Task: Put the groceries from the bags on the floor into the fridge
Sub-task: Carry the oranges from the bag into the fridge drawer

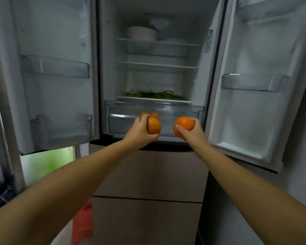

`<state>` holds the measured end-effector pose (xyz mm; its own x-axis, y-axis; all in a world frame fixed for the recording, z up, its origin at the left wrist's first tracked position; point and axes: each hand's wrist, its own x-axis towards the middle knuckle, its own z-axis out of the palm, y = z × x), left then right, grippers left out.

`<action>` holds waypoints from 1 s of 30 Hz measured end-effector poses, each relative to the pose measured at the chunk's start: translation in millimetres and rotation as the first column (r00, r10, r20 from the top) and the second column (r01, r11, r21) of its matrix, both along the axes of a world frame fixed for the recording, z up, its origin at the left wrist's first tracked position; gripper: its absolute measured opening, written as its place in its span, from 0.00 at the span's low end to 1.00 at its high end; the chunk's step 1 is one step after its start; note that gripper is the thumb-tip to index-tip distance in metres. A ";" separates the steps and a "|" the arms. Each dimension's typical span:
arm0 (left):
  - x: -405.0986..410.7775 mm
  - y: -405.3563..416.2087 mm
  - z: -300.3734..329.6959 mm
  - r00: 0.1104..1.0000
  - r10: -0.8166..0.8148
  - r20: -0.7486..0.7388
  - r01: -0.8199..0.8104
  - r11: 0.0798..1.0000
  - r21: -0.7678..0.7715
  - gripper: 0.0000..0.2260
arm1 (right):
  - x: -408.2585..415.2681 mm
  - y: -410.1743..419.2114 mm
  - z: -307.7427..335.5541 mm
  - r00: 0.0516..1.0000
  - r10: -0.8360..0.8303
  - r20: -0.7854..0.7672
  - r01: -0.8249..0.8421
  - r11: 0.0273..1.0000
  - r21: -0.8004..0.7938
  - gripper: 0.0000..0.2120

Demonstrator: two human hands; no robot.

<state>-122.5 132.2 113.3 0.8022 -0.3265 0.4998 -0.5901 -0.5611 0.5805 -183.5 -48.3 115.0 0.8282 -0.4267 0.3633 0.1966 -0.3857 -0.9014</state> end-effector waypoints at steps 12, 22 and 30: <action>225.3 -60.2 121.3 0.985 -0.075 0.156 0.053 0.989 0.141 0.31 | 223.4 -62.4 101.1 0.978 0.134 0.159 -0.160 0.973 0.165 0.24; 351.2 -132.9 118.7 0.974 -0.193 -0.115 0.218 0.685 0.695 0.30 | 360.8 -132.1 112.1 0.815 0.073 -0.575 -0.370 0.829 -0.419 0.19; 412.7 -194.7 57.2 0.937 -0.282 -0.204 0.301 0.364 0.882 0.30 | 439.5 -151.0 74.0 0.468 -0.333 -0.819 -0.723 0.389 -0.571 0.32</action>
<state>290.2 -62.5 170.5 0.5663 -0.7890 -0.2384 -0.8236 -0.5527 -0.1272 256.1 -199.3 189.0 0.8806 -0.1296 -0.4558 -0.0875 -0.9898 0.1122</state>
